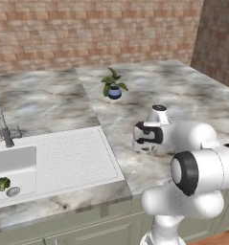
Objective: Clear the mugs and bowl far away from the sink.
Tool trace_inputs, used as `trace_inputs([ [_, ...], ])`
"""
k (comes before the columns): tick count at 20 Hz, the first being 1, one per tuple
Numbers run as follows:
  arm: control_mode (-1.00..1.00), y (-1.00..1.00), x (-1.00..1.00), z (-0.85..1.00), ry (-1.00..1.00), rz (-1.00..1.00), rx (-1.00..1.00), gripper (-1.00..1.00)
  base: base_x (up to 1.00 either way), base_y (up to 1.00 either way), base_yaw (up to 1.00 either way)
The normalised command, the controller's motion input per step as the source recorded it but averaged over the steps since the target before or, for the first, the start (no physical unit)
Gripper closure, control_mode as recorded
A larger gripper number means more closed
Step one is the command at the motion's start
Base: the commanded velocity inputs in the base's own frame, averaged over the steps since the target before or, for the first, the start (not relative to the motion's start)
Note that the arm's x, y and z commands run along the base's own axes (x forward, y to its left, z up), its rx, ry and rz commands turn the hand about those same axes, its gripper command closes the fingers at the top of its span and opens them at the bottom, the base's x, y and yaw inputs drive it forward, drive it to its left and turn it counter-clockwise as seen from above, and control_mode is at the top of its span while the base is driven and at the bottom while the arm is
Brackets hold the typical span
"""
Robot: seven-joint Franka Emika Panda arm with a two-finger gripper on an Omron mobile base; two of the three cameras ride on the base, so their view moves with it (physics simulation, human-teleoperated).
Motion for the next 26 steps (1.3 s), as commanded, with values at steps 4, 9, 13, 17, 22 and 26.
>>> trace_inputs([
  [4,-1.0,-0.08,-0.8,1.0,-0.25,0.0,-0.01,1.0,0.0,0.0,0.0],
  [9,-1.0,-0.1,-0.77,1.0,-0.01,0.0,0.02,1.0,0.0,0.0,0.0],
  [13,-1.0,-0.24,-0.99,1.0,0.0,0.0,0.13,1.0,0.0,0.0,0.0],
  [17,-1.0,-0.08,-0.96,1.0,0.0,0.0,0.04,1.0,0.0,0.0,0.0],
  [22,-1.0,0.0,-0.5,0.72,0.02,0.0,0.0,1.0,0.0,0.0,0.0],
  [26,-1.0,0.01,-0.24,0.36,0.05,0.01,-0.01,1.0,0.0,0.0,0.0],
])
